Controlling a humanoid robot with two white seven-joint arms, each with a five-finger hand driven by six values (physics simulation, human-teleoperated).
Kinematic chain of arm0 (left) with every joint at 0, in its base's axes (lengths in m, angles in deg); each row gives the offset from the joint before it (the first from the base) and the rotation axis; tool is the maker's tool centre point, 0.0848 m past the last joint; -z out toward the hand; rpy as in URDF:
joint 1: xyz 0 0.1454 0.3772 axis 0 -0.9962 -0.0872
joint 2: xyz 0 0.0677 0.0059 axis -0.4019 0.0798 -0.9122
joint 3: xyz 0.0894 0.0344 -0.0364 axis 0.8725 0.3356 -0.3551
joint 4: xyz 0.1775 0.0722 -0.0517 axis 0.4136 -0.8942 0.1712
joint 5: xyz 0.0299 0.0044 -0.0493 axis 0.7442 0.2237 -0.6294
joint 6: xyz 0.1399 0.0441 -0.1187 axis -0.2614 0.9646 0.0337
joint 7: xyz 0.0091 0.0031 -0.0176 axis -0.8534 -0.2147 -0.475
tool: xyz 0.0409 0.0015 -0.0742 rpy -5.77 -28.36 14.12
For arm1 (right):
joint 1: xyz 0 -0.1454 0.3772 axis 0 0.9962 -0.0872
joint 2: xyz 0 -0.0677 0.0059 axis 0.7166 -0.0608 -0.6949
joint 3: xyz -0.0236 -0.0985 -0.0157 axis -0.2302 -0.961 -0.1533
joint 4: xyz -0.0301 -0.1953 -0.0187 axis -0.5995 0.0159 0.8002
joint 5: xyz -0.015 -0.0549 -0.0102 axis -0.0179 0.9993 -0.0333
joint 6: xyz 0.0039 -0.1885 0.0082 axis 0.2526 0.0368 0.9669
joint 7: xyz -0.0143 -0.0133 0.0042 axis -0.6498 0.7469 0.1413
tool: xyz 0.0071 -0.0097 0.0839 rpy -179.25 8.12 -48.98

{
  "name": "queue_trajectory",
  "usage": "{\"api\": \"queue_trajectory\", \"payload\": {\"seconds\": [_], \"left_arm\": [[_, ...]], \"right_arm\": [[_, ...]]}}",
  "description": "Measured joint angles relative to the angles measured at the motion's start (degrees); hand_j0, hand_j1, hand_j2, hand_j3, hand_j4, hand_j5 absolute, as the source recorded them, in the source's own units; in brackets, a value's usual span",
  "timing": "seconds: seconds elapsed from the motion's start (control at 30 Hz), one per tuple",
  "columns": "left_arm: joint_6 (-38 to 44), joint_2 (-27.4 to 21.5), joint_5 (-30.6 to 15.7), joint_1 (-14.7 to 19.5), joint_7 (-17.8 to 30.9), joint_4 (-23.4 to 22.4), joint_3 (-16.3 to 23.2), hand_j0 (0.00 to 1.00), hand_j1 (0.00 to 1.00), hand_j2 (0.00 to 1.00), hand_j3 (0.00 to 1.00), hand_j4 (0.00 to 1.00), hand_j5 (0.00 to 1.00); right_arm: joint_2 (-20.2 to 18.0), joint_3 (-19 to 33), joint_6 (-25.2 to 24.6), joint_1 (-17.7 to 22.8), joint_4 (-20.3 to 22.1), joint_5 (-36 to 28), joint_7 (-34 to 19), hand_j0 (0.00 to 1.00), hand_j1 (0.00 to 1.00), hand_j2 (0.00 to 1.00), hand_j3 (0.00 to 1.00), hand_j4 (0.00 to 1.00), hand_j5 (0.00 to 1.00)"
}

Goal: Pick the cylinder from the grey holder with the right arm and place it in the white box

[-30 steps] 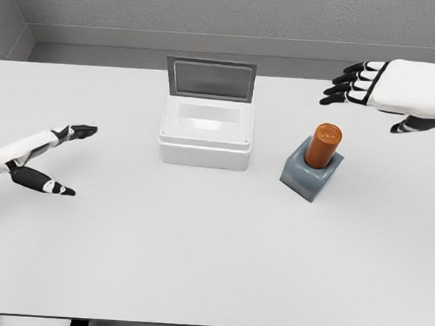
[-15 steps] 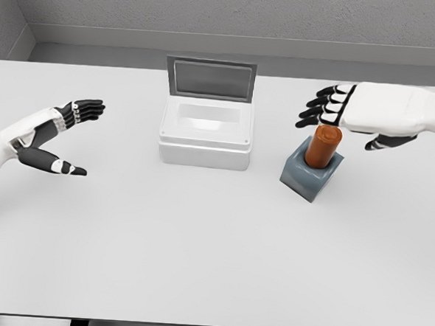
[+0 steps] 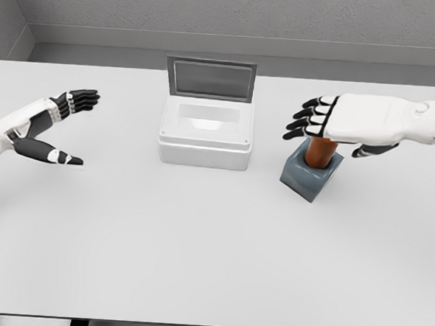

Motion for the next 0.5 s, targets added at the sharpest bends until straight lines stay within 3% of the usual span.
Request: {"api": "queue_trajectory", "payload": {"seconds": [0.5], "left_arm": [[0.00,0.45,-0.09,0.09,0.06,-1.07,0.18,1.00,1.00,1.00,1.00,1.00,1.00]], "right_arm": [[1.58,-1.08,-0.01,-0.09,-2.51,2.01,0.00,1.00,1.00,1.00,1.00,1.00,1.00]]}}
